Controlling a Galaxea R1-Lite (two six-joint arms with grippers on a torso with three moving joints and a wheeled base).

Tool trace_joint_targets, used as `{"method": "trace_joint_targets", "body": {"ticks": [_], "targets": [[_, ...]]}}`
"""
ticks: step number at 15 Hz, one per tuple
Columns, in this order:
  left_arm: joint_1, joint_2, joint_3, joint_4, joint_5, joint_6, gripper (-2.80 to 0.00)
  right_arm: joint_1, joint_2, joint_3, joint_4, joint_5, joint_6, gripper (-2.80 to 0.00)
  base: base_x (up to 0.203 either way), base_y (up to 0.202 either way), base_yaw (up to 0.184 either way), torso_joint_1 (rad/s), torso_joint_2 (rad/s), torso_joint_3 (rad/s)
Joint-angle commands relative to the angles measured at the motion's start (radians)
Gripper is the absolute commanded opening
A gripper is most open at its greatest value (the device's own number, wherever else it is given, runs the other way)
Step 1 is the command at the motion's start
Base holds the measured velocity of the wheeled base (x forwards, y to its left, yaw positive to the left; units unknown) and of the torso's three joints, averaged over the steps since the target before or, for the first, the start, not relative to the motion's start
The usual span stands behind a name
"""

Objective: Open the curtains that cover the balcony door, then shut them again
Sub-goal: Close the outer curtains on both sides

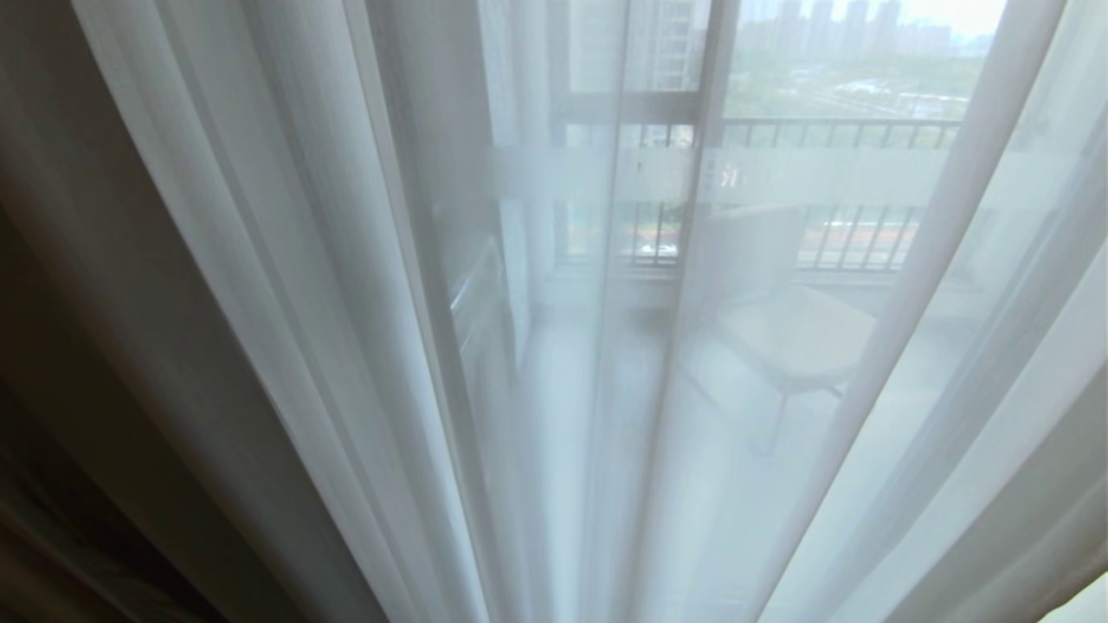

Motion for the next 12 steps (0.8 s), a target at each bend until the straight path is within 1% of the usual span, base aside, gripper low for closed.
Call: {"method": "trace_joint_targets", "body": {"ticks": [1, 3, 4, 5, 6, 8, 9, 10, 12], "targets": [[-0.003, 0.137, -0.065, -0.001, 0.059, 0.004, -2.80, 0.000, 0.000, 0.000, 0.000, 0.001, -0.001, -2.80, 0.000, 0.000, 0.000, 0.000, 0.00, 0.000], [-0.002, 0.235, -0.150, -0.001, 0.125, 0.006, -2.80, 0.000, 0.000, 0.000, 0.000, 0.001, -0.001, -2.80, 0.000, 0.000, 0.000, 0.000, 0.00, 0.000], [-0.002, 0.279, -0.182, -0.002, 0.182, 0.006, -2.80, 0.000, 0.000, 0.000, 0.000, 0.001, -0.001, -2.80, 0.000, 0.000, 0.000, 0.000, 0.00, 0.000], [-0.002, 0.321, -0.208, -0.003, 0.259, 0.006, -2.80, 0.000, 0.000, 0.000, 0.000, 0.001, -0.001, -2.80, 0.000, 0.000, 0.000, 0.000, 0.00, 0.000], [-0.002, 0.359, -0.230, -0.003, 0.318, 0.005, -2.80, 0.000, 0.000, 0.000, 0.000, 0.001, -0.001, -2.80, 0.000, 0.000, 0.000, 0.000, 0.00, 0.000], [-0.001, 0.433, -0.283, -0.006, 0.463, 0.003, -2.80, 0.000, 0.000, 0.000, 0.000, 0.001, -0.001, -2.80, 0.000, 0.000, 0.000, 0.000, 0.00, 0.000], [-0.001, 0.454, -0.300, -0.008, 0.513, 0.000, -2.80, 0.000, 0.000, 0.000, 0.000, 0.001, -0.001, -2.80, 0.000, 0.000, 0.000, 0.000, 0.00, 0.000], [0.000, 0.467, -0.304, -0.009, 0.560, -0.014, -2.80, 0.000, 0.000, 0.000, 0.000, 0.001, -0.001, -2.80, 0.000, 0.000, 0.000, 0.000, 0.00, 0.000], [0.001, 0.503, -0.291, -0.008, 0.662, -0.068, -2.80, 0.000, 0.000, 0.000, 0.000, 0.001, -0.001, -2.80, 0.000, 0.000, 0.000, 0.000, 0.00, 0.000]]}}
